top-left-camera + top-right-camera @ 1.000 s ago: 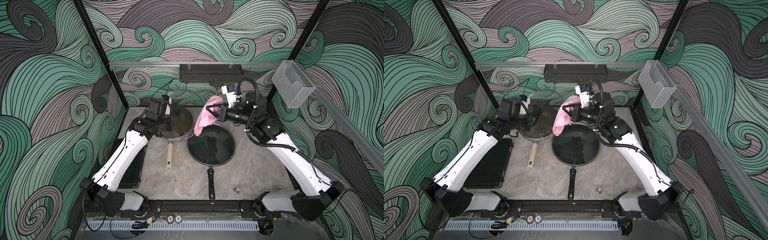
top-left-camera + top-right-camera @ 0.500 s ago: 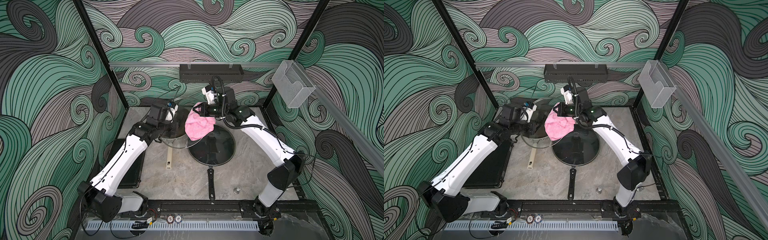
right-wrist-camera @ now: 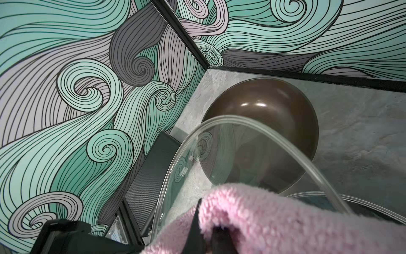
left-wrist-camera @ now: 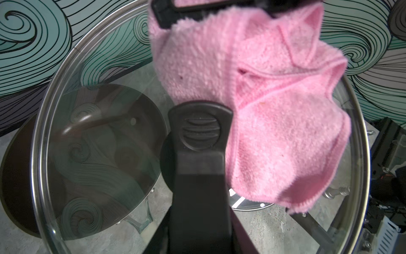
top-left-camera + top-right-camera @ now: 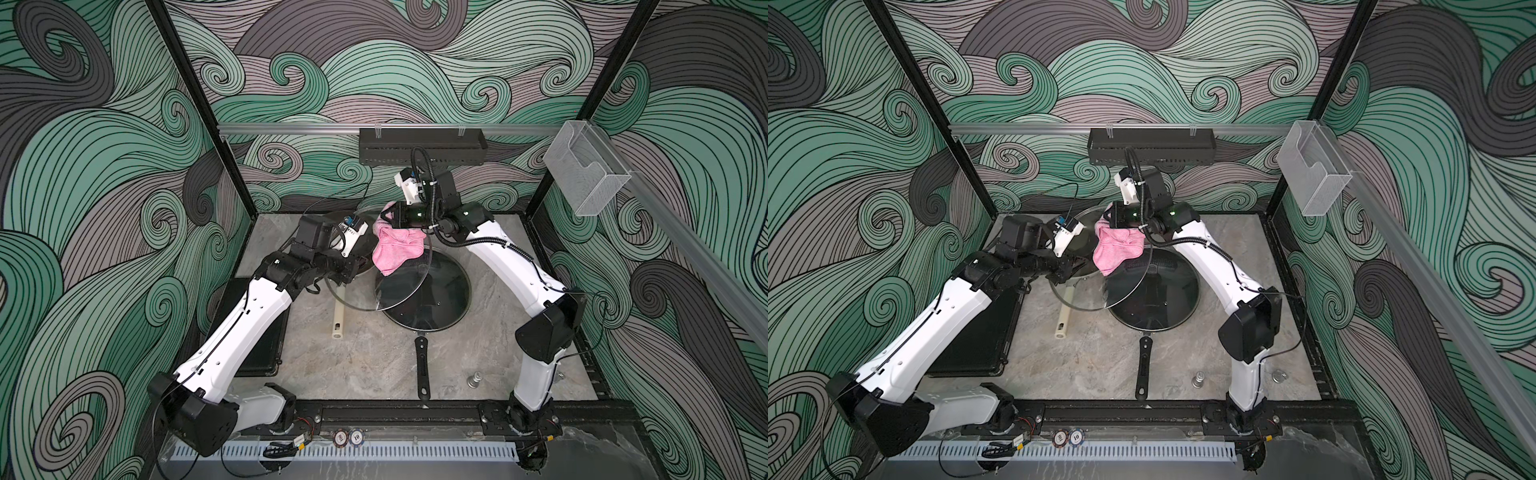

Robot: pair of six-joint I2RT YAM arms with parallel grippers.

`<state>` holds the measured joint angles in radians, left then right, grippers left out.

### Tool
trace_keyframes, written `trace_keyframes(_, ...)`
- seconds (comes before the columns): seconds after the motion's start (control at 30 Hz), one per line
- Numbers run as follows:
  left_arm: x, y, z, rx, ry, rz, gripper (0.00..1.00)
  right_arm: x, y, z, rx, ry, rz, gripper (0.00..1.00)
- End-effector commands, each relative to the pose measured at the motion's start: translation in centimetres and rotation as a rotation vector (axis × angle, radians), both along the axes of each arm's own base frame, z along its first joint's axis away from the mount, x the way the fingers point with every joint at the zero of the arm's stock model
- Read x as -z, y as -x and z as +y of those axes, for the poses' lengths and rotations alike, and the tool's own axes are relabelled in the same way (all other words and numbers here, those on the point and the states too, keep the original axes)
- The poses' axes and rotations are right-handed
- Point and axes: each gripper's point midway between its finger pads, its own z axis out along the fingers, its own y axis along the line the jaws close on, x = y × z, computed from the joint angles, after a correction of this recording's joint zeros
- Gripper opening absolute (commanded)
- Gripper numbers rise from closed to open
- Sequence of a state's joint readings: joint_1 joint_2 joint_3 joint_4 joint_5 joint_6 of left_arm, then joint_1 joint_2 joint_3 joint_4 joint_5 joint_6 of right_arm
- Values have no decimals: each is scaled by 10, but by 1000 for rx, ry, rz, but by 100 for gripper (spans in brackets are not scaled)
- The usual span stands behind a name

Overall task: Wipe the pot lid with a cloth
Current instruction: Wipe the pot lid.

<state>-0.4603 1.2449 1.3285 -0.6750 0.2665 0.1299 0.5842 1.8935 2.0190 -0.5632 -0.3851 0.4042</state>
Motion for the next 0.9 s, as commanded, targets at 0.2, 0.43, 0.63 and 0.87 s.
trace_keyframes(0.2,-85,23,-29,221,103,-310,0,11,1,29,-139,8,19,0)
trace_keyframes(0.43,-83,23,-27,216,60,-307,0,24,23,60,-223,55,6,0)
trace_keyframes(0.63,-87,22,-26,206,59,-307,0,30,19,73,-236,22,49,0)
trace_keyframes(0.87,-86,12,-15,118,38,-334,0,24,-1,43,-76,71,34,0)
